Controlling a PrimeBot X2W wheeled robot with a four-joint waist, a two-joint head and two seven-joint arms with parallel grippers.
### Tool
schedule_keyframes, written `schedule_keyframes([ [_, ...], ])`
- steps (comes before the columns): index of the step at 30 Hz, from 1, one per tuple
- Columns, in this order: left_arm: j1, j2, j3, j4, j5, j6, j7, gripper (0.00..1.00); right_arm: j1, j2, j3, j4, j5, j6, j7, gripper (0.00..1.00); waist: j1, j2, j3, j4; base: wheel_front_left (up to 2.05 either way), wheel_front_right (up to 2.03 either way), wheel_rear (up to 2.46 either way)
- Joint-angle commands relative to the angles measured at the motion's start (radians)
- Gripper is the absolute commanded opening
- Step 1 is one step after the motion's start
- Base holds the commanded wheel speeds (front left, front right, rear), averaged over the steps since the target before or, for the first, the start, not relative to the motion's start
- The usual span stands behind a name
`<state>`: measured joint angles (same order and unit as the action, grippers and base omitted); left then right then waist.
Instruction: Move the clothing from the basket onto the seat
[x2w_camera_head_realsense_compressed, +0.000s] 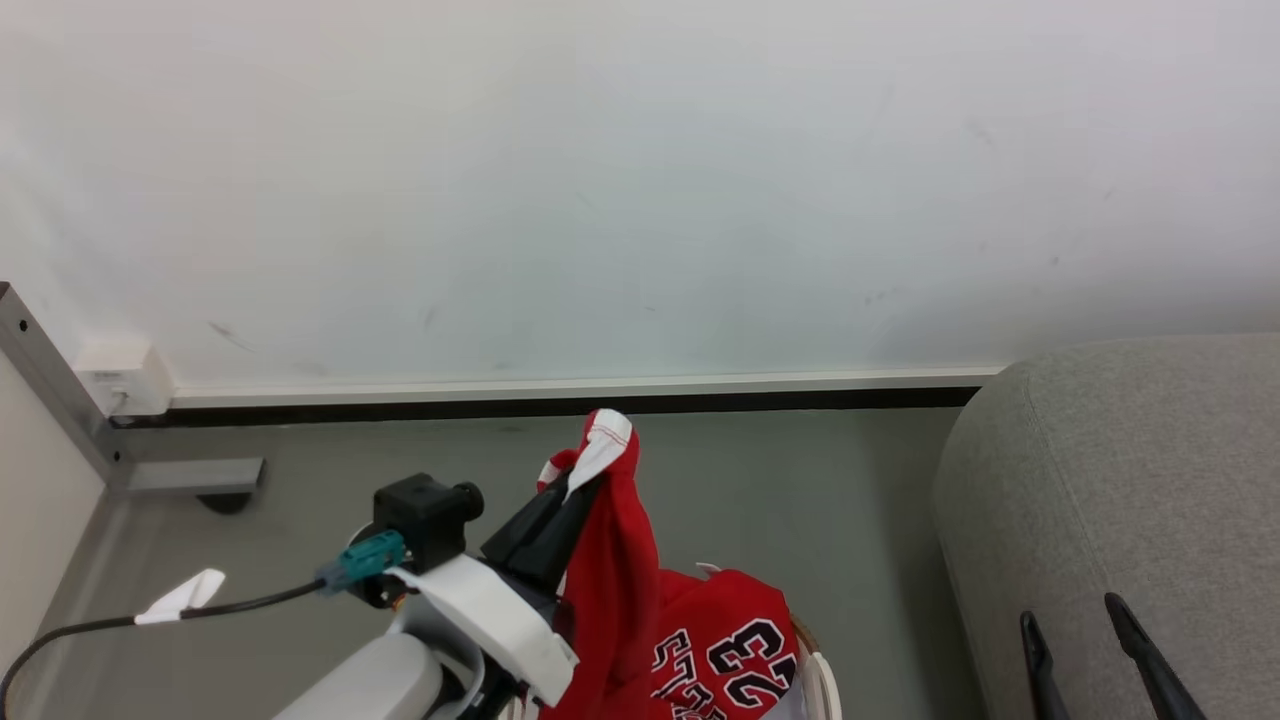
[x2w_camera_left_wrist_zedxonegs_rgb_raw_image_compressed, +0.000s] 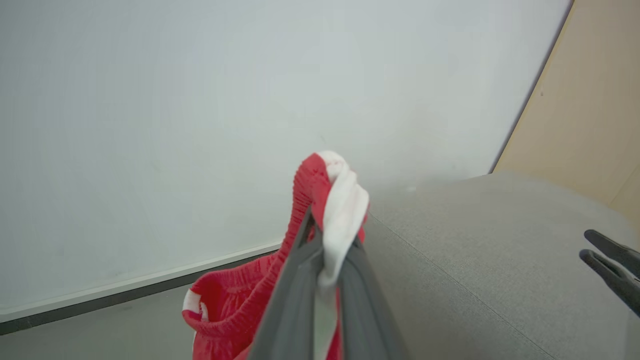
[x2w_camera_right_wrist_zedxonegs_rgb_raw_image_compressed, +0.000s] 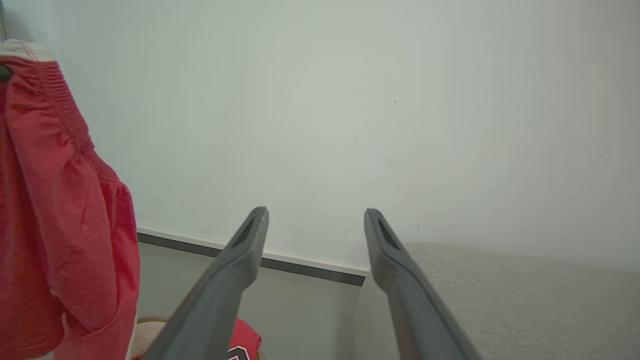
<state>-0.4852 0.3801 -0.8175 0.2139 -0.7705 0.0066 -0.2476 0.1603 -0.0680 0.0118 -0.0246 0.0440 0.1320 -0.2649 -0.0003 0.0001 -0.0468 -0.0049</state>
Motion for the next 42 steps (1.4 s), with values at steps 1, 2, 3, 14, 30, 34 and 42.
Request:
schedule_keyframes([
  [1,0.002,0.013,0.006,-0.013,-0.006,0.007,0.002,0.00,0.012,-0.010,0.010,0.002,-0.003,-0.002,0.001,1.00,0.0003,-0.0001,-0.005,-0.005,0.00,0.00,0.00],
  [2,0.000,0.015,0.009,-0.021,-0.005,0.012,0.006,0.00,0.013,-0.017,0.017,-0.001,-0.003,-0.002,0.001,1.00,0.0003,-0.0001,-0.007,-0.006,0.00,0.00,0.00],
  [3,-0.002,0.018,0.010,-0.027,-0.005,0.013,0.008,0.00,0.013,-0.024,0.030,-0.005,-0.002,-0.002,0.001,1.00,0.0003,-0.0001,-0.008,-0.007,0.00,0.00,0.00],
  [14,-0.028,0.000,-0.014,-0.093,0.012,0.020,0.029,0.00,-0.069,-0.214,0.346,-0.018,0.070,-0.002,0.001,1.00,0.0003,-0.0001,-0.010,0.007,0.00,0.00,0.00],
  [30,-0.085,-0.077,-0.108,-0.163,0.055,-0.004,0.084,0.00,-0.328,-0.106,0.558,0.331,0.091,-0.002,0.001,1.00,0.0003,-0.0001,-0.018,0.062,0.00,0.00,0.00],
  [34,-0.098,-0.092,-0.119,-0.190,0.048,-0.010,0.098,0.00,-0.380,-0.051,0.552,0.462,0.101,-0.002,0.001,1.00,0.0003,-0.0001,-0.020,0.079,0.00,0.00,0.00],
  [42,-0.105,-0.089,-0.123,-0.188,0.035,-0.007,0.115,0.00,-0.436,-0.010,0.544,0.542,0.190,-0.002,0.001,0.00,0.0003,-0.0001,-0.019,0.100,0.00,0.00,0.00],
])
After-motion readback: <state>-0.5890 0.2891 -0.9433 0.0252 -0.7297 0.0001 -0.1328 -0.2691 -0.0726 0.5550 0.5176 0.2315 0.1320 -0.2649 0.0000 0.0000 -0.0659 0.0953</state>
